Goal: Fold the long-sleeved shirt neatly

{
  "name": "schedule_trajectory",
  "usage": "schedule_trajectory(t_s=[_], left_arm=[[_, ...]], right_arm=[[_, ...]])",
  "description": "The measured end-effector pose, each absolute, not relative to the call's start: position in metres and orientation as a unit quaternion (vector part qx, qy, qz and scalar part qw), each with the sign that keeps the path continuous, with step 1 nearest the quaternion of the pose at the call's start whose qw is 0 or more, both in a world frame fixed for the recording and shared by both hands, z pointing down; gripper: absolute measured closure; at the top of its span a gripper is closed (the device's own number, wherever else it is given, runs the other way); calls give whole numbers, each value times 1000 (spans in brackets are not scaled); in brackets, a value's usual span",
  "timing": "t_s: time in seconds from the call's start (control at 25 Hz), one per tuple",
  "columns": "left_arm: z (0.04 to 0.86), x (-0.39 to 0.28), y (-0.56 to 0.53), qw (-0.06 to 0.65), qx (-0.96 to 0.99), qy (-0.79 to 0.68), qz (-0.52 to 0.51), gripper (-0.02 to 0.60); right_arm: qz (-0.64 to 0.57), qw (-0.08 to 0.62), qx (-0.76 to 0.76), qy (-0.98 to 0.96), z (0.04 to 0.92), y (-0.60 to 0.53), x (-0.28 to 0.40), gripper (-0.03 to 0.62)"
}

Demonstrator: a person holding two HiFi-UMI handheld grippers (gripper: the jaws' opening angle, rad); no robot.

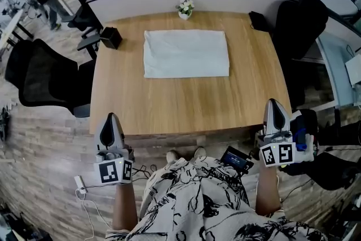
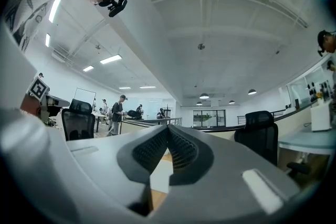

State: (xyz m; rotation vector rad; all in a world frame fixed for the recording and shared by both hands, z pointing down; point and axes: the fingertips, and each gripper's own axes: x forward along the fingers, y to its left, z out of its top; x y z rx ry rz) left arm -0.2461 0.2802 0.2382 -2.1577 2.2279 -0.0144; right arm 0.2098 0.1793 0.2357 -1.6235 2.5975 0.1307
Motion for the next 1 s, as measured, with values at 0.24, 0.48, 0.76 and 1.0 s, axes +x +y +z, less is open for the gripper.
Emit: schedule_trajectory(t_s=[0.24, 0.48, 0.76, 1.0], left_arm=[[239, -246, 282, 17, -693, 721, -8, 578], [238, -248, 280, 18, -689, 725, -2, 578], [236, -247, 280, 18, -688, 725, -3, 578], [234, -247, 277, 16, -690, 723, -7, 578]], right_arm=[[29, 33, -524, 850, 243, 177, 207, 592], [30, 24, -512, 858, 243, 173, 200, 592], [26, 28, -509, 860, 240, 171, 200, 591], [23, 26, -506, 862, 237, 167, 196, 591]])
